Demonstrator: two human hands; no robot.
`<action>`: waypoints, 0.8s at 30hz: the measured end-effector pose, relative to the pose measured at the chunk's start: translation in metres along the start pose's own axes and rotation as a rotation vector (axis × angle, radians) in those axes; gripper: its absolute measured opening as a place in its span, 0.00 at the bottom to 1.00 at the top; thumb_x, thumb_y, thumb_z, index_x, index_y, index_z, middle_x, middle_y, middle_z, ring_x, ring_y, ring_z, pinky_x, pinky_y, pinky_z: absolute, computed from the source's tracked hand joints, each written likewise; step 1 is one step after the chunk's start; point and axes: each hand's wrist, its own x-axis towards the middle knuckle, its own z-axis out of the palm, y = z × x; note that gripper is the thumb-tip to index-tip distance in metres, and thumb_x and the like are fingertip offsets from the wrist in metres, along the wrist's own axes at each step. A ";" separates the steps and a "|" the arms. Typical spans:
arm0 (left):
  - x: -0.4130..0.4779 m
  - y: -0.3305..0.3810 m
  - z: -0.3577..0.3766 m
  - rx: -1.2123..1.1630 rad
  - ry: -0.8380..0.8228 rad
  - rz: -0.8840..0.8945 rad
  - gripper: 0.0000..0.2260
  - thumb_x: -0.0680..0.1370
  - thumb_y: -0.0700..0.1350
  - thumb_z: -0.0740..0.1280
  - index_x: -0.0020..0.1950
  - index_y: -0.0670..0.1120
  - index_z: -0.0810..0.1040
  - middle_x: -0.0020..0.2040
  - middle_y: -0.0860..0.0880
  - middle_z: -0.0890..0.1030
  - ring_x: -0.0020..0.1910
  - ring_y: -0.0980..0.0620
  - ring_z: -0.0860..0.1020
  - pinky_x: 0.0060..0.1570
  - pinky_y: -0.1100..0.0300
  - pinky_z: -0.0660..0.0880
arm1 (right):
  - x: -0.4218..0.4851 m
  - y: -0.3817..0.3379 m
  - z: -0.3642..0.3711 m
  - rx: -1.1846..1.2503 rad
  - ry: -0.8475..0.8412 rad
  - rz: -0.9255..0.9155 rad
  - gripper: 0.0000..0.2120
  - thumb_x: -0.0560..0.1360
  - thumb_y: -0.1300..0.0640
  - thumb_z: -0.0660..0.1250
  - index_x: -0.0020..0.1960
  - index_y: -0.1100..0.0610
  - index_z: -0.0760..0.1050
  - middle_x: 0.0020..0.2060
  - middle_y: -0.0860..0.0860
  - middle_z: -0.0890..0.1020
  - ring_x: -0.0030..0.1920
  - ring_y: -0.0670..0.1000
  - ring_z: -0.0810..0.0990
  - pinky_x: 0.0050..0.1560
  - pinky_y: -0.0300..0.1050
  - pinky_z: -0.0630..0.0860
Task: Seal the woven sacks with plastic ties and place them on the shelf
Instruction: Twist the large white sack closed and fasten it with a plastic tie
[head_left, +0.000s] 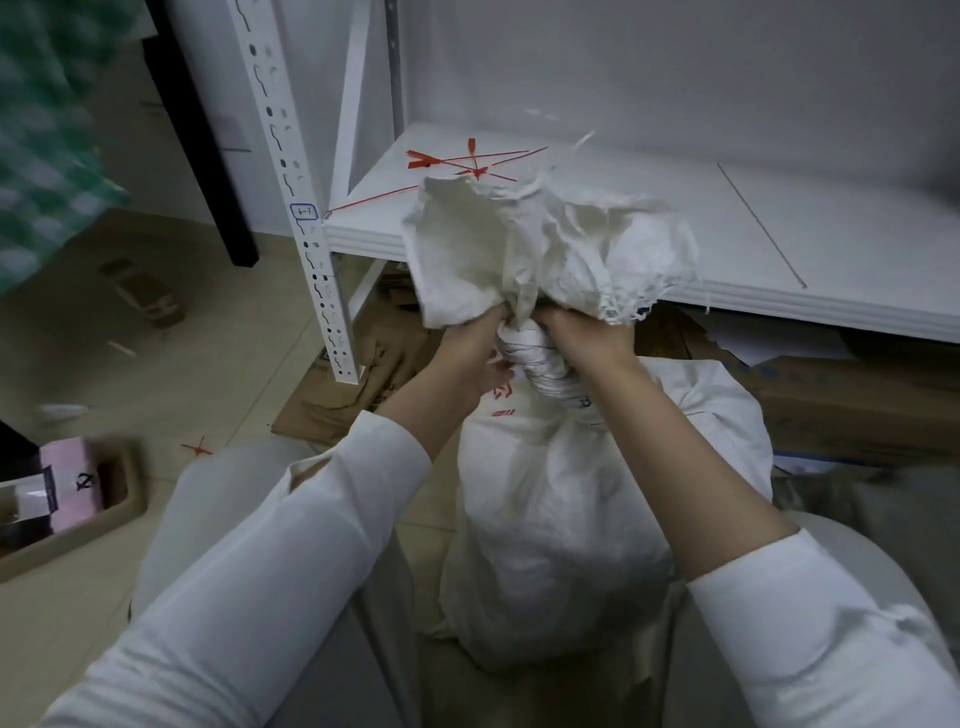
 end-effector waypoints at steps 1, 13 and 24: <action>-0.008 0.003 0.000 0.071 0.052 0.096 0.24 0.71 0.49 0.72 0.64 0.40 0.76 0.50 0.45 0.78 0.42 0.49 0.78 0.31 0.62 0.75 | 0.001 0.000 0.000 -0.094 0.049 -0.022 0.21 0.72 0.52 0.72 0.64 0.54 0.75 0.60 0.48 0.79 0.64 0.48 0.73 0.47 0.22 0.57; -0.050 -0.012 0.012 0.322 -0.015 0.272 0.22 0.70 0.48 0.77 0.62 0.46 0.77 0.54 0.50 0.83 0.54 0.51 0.81 0.52 0.55 0.79 | -0.033 0.039 0.032 -0.591 0.051 -0.278 0.04 0.72 0.58 0.68 0.45 0.57 0.79 0.42 0.52 0.83 0.44 0.53 0.81 0.38 0.40 0.66; -0.020 -0.011 -0.003 0.103 0.132 0.033 0.17 0.77 0.42 0.68 0.64 0.38 0.74 0.55 0.41 0.80 0.38 0.51 0.77 0.33 0.59 0.73 | -0.046 0.058 0.016 -0.432 -0.103 -0.546 0.15 0.66 0.59 0.73 0.51 0.56 0.73 0.44 0.46 0.72 0.46 0.49 0.70 0.40 0.32 0.62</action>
